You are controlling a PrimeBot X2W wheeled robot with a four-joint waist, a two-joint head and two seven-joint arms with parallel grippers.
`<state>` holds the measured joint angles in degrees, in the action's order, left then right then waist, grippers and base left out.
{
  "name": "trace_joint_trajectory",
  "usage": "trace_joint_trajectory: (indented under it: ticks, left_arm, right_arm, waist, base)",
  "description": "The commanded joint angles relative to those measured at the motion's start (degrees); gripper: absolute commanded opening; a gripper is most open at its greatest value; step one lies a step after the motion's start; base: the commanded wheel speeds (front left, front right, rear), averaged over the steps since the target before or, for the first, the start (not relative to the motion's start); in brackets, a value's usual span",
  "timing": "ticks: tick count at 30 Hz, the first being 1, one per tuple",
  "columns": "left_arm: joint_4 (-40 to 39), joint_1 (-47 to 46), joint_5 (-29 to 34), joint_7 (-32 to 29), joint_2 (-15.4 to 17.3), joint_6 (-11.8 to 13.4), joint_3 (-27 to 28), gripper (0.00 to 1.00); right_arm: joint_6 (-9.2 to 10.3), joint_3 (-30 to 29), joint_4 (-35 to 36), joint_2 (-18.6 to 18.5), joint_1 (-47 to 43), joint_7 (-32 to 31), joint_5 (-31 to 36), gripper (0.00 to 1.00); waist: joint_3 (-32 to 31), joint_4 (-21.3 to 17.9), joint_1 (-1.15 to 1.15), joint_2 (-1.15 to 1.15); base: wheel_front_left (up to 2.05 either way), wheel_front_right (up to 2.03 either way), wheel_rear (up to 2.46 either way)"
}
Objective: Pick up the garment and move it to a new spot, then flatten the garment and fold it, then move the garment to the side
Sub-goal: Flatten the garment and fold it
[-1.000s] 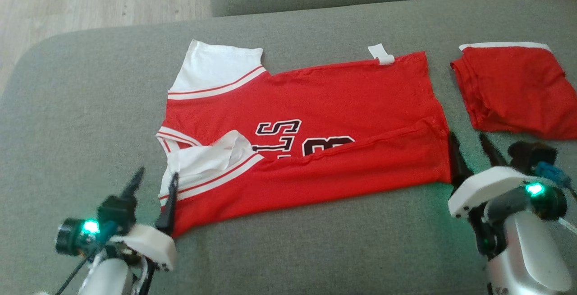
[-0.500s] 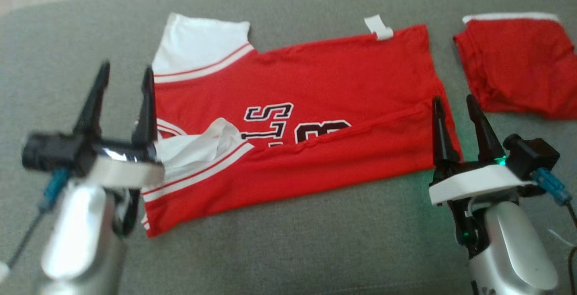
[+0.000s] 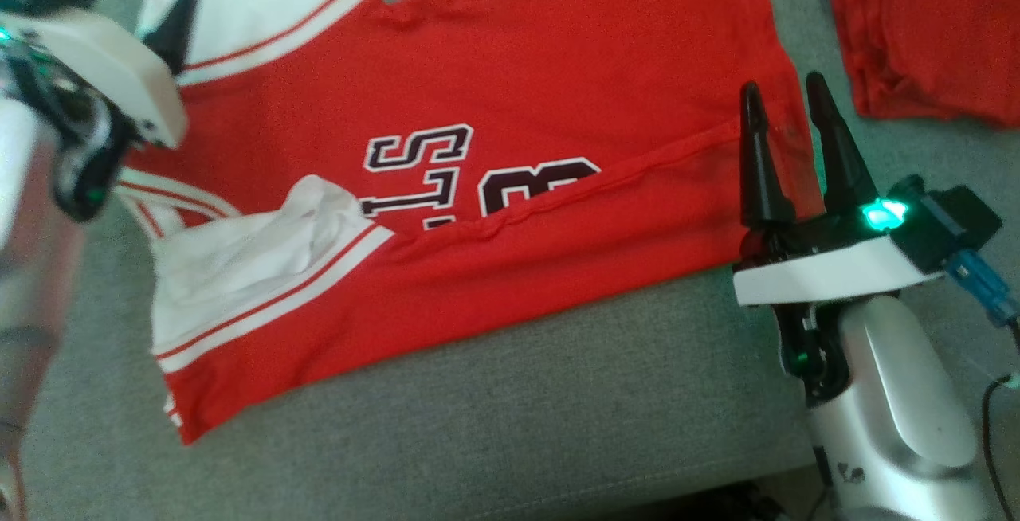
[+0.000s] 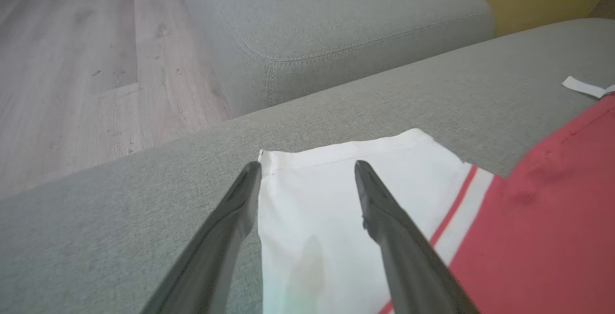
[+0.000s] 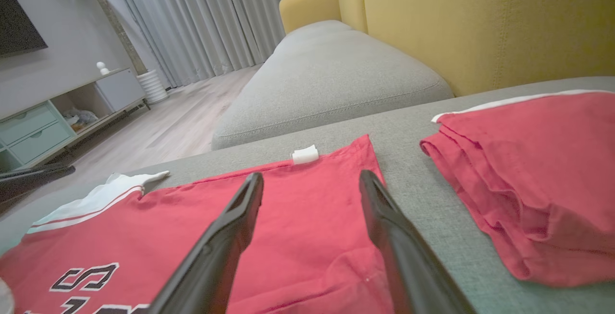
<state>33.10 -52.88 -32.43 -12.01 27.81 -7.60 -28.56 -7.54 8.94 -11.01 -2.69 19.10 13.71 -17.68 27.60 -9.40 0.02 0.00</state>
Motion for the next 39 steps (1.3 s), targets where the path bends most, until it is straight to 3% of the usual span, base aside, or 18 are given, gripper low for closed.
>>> trace_joint_trajectory:
  ticks: [1,16,21,22,23,30,39]
  left_arm:
    - [-0.1,-3.3,-1.0,-0.6,3.6,0.1,1.2,1.00]
    - [12.9,-14.6,-7.9,-2.4,8.0,0.1,-7.2,1.00]
    - [16.3,-15.4,-10.3,-4.6,6.8,0.1,-9.8,1.00]
    - [16.5,-15.4,-11.0,-5.4,6.5,0.1,-10.4,0.68]
    - [16.0,-15.0,-12.6,-6.0,6.0,0.1,-11.7,0.00]
    - [13.7,-14.5,-13.1,4.5,5.2,0.1,-14.9,0.00]
    - [10.3,-11.8,-11.7,18.7,2.7,0.1,-17.3,0.00]
  right_arm:
    - [0.05,1.5,2.4,-0.2,1.1,0.6,-0.6,1.00]
    - [0.05,3.2,4.9,-0.2,2.0,1.2,-1.6,1.00]
    - [0.05,3.1,5.3,-0.2,1.7,1.2,-1.7,1.00]
    - [0.05,3.0,5.3,-0.2,1.5,1.2,-1.6,1.00]
    - [0.05,2.6,5.2,-0.2,1.3,1.2,-1.3,1.00]
    - [0.05,0.3,4.0,-0.2,1.3,0.4,1.8,1.00]
    - [0.05,-5.6,4.5,-0.2,2.4,-5.9,7.8,1.00]
  waist:
    - [2.7,-1.9,-0.02,0.00]
    - [6.9,-4.8,-0.02,0.00]
    - [7.1,-5.1,-0.02,0.00]
    - [6.9,-5.0,-0.02,0.00]
    - [6.4,-4.6,-0.02,0.00]
    - [2.3,-1.7,-0.02,0.00]
    - [-3.9,4.8,-0.02,0.00]
  base:
    - [0.00,0.00,0.00]
    - [0.00,0.00,0.00]
    - [0.00,0.00,0.00]
    - [0.00,0.00,0.00]
    - [0.00,0.00,0.00]
    - [0.00,0.00,0.00]
    - [0.00,0.00,0.00]
